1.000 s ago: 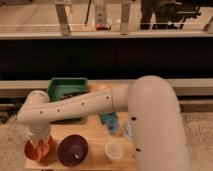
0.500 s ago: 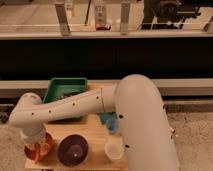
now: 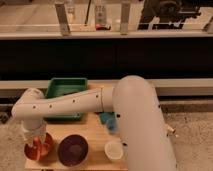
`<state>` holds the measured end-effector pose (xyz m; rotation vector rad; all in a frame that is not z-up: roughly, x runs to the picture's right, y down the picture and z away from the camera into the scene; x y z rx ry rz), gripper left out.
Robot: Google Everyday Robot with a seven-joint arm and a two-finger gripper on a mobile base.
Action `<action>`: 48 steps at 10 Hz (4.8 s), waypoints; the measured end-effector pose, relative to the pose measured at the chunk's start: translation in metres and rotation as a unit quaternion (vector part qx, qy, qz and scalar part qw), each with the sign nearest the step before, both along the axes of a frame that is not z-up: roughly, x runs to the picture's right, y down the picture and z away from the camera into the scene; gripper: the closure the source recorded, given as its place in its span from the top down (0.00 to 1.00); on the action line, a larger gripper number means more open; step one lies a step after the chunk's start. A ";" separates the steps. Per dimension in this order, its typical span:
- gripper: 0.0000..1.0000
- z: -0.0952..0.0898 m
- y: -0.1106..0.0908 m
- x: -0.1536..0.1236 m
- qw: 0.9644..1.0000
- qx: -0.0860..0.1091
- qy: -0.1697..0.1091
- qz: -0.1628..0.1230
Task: Place pepper in red bowl
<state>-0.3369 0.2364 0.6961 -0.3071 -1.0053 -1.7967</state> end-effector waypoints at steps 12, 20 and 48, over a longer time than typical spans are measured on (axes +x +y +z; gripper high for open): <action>0.80 0.007 -0.006 0.011 0.999 -0.035 0.005 -0.013; 0.80 0.007 -0.005 0.010 0.999 -0.035 0.004 -0.014; 0.80 0.008 -0.005 0.010 0.999 -0.036 0.004 -0.014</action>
